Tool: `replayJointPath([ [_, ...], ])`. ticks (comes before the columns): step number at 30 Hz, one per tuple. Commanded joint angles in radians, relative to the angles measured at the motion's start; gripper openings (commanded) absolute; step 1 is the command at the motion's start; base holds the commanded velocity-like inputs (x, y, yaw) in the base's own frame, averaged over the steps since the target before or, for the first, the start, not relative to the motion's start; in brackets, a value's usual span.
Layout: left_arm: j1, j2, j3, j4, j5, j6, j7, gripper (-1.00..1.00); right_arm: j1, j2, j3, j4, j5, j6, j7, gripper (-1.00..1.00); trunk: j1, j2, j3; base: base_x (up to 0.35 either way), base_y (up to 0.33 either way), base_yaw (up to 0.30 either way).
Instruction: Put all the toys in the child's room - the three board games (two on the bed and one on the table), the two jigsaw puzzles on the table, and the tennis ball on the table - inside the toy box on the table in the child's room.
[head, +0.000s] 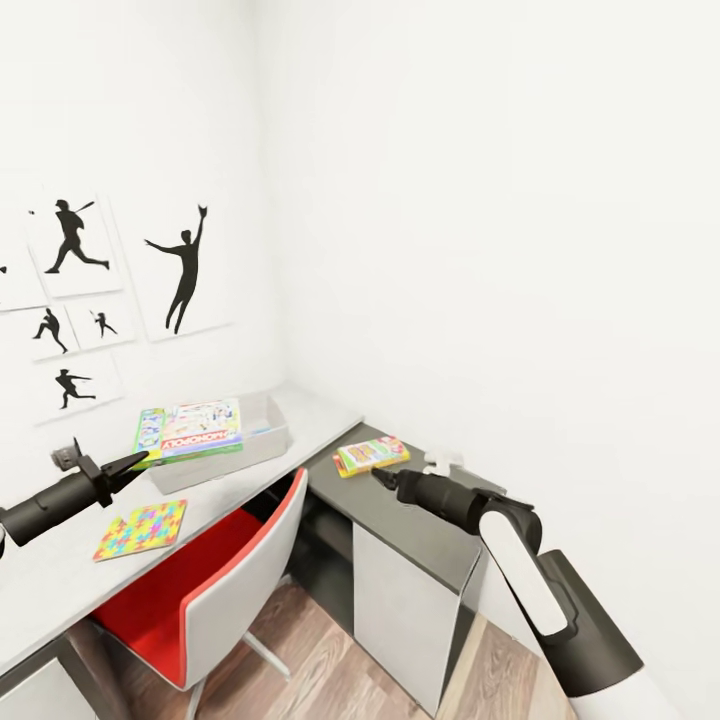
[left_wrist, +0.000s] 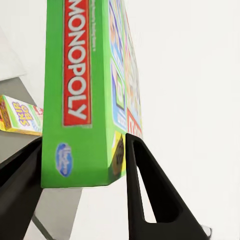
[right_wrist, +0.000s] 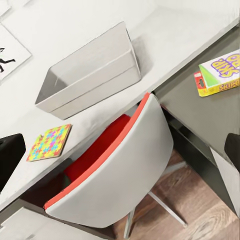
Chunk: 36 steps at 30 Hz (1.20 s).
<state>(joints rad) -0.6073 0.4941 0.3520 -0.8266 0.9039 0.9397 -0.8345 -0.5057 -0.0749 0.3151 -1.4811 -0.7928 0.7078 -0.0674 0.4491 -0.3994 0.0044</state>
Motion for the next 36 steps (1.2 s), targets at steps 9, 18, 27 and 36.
replayJointPath([
  [9, 0.000, 0.003, 0.002, 0.001, 0.003, 0.009, -0.005, -1.00, 0.011, 0.001, 0.003, -0.023, -0.008, 0.001, -0.010, 1.00, 0.001, -0.001, 0.000, 0.221, -0.029, 0.012],
  [18, 0.000, 0.002, 0.001, 0.001, 0.003, 0.009, -0.005, -1.00, 0.012, 0.002, 0.004, -0.025, -0.008, 0.002, -0.010, 1.00, 0.001, -0.001, 0.004, 0.240, -0.111, 0.238],
  [27, 0.000, 0.001, 0.001, 0.001, 0.003, 0.008, -0.005, -1.00, 0.012, 0.003, 0.005, -0.026, -0.007, 0.002, -0.010, 1.00, 0.001, -0.001, 0.004, 0.162, 0.007, 0.287],
  [36, 0.000, 0.001, 0.001, 0.001, 0.002, 0.008, -0.047, -1.00, 0.013, 0.002, 0.004, -0.033, -0.008, 0.002, -0.008, 1.00, 0.001, -0.001, 0.004, 0.053, 0.001, 0.290],
])
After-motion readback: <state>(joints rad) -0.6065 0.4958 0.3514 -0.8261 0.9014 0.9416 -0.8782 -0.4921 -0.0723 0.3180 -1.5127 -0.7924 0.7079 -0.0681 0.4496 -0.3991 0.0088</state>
